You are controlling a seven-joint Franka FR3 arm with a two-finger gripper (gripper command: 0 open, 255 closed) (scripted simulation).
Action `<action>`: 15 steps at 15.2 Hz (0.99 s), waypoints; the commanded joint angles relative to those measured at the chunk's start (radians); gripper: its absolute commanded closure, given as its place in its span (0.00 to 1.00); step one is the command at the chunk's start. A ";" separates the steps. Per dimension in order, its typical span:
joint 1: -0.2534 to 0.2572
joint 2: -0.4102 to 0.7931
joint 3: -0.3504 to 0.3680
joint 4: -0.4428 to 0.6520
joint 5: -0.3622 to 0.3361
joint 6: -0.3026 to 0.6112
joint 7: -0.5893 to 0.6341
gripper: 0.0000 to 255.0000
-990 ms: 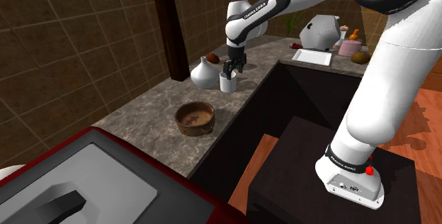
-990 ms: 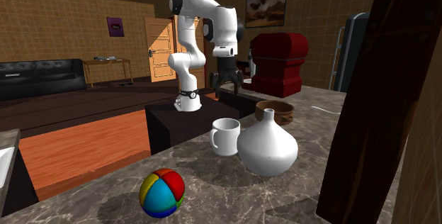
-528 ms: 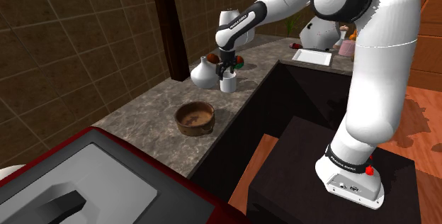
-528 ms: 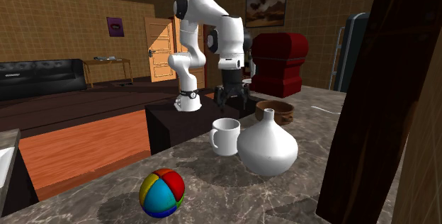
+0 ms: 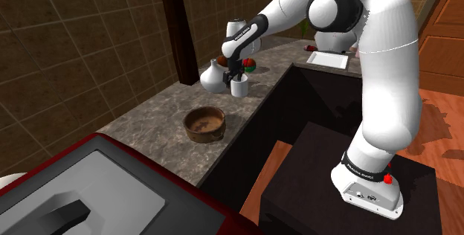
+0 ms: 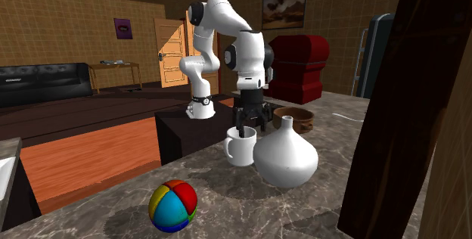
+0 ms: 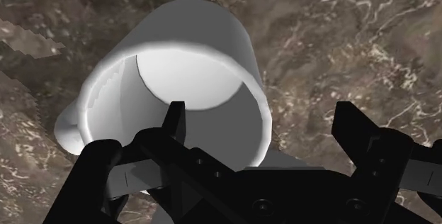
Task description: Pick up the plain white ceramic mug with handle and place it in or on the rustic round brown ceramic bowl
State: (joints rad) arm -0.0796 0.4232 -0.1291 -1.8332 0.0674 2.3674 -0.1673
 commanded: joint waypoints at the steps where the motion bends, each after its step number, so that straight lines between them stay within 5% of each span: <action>1: -0.003 0.020 0.002 0.002 0.004 0.018 -0.003 0.00; 10: -0.003 0.025 0.002 0.002 0.005 0.023 -0.004 0.00; 11: -0.003 0.025 0.002 0.002 0.005 0.023 -0.004 1.00; 15: -0.003 0.025 0.002 0.002 0.005 0.023 -0.004 1.00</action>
State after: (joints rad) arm -0.0826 0.4481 -0.1268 -1.8312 0.0721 2.3906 -0.1713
